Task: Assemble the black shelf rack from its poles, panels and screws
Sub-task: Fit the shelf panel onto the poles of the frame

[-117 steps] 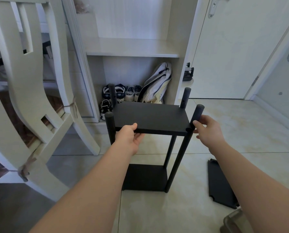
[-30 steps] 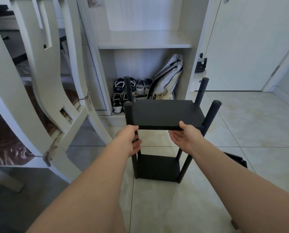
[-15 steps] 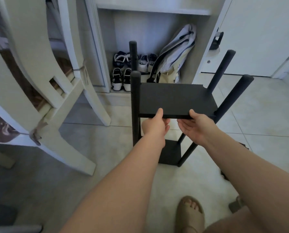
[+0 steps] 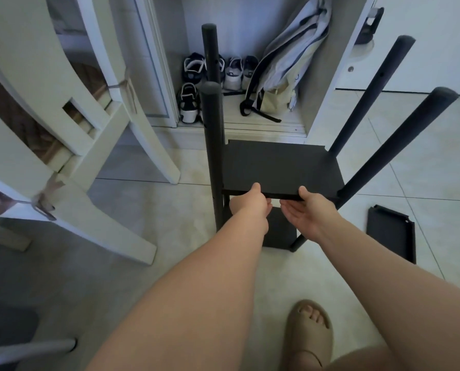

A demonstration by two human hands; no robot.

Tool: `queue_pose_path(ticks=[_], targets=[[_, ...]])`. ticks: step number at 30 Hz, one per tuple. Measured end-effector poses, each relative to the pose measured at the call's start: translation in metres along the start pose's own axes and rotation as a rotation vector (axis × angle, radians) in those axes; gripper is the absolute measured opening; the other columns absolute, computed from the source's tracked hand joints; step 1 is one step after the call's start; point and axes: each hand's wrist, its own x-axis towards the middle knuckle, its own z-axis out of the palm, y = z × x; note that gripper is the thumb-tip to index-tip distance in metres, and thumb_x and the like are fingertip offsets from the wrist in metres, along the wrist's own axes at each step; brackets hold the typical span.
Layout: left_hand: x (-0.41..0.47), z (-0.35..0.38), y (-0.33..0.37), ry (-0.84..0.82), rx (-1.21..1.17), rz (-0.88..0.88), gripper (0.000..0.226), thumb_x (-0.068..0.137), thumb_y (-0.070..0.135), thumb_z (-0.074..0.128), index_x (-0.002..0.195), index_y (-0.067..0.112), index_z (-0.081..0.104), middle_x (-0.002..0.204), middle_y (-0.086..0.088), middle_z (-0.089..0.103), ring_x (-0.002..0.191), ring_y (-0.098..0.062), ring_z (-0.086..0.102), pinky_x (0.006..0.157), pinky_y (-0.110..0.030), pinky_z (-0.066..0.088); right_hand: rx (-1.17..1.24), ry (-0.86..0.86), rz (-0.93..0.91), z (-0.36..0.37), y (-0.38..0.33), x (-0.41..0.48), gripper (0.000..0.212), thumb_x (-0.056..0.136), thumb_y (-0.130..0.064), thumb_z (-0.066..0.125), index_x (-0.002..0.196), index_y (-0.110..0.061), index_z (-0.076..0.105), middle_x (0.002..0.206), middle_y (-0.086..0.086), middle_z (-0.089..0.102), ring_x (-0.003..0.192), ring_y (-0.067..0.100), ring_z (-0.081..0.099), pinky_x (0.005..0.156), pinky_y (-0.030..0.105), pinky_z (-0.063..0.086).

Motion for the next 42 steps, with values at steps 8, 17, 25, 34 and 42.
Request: queue_pose_path(ticks=[8, 17, 25, 34, 42], targets=[[0.014, -0.001, -0.002, -0.020, -0.009, -0.046, 0.021, 0.096, 0.021, 0.068, 0.110, 0.008, 0.061, 0.102, -0.013, 0.071, 0.082, -0.019, 0.072, 0.079, -0.033, 0.062, -0.016, 0.040, 0.007, 0.001, 0.008, 0.010, 0.030, 0.104, -0.017, 0.057, 0.131, -0.004, 0.054, 0.107, 0.019, 0.071, 0.096, 0.028, 0.071, 0.069, 0.037, 0.057], [0.022, -0.026, 0.018, -0.065, 0.204, -0.194, 0.065, 0.077, 0.048, 0.083, 0.124, 0.015, 0.051, 0.118, -0.012, 0.061, 0.108, -0.031, 0.061, 0.090, -0.044, 0.053, -0.006, 0.036, 0.021, 0.000, 0.008, 0.012, 0.032, 0.105, -0.014, 0.056, 0.135, -0.004, 0.052, 0.109, 0.020, 0.069, 0.099, 0.030, 0.069, 0.076, 0.039, 0.056], [0.075, -0.065, 0.038, -0.099, 0.661, 0.586, 0.083, 0.075, 0.055, 0.081, 0.141, 0.033, 0.037, 0.119, 0.020, 0.056, 0.122, -0.015, 0.052, 0.093, -0.029, 0.046, -0.011, 0.036, 0.033, -0.001, 0.007, 0.014, 0.031, 0.104, -0.013, 0.056, 0.134, -0.004, 0.052, 0.106, 0.019, 0.070, 0.096, 0.030, 0.070, 0.074, 0.039, 0.057], [0.095, -0.045, 0.032, -0.070, 0.528, 0.588, 0.038, 0.096, 0.042, 0.062, 0.132, 0.032, 0.054, 0.097, 0.020, 0.054, 0.099, -0.009, 0.050, 0.082, -0.025, 0.041, 0.023, 0.038, 0.051, 0.000, 0.006, 0.019, 0.032, 0.104, -0.012, 0.055, 0.135, -0.004, 0.052, 0.108, 0.021, 0.069, 0.095, 0.031, 0.069, 0.067, 0.040, 0.057], [0.089, -0.030, 0.034, 0.010, 0.482, 0.637, 0.029, 0.098, 0.033, 0.061, 0.126, 0.025, 0.056, 0.098, 0.012, 0.056, 0.088, -0.010, 0.053, 0.073, -0.022, 0.039, 0.044, -0.001, 0.094, -0.001, -0.006, 0.018, 0.033, 0.104, -0.012, 0.056, 0.134, 0.001, 0.051, 0.107, 0.024, 0.067, 0.092, 0.033, 0.068, 0.071, 0.042, 0.056]])
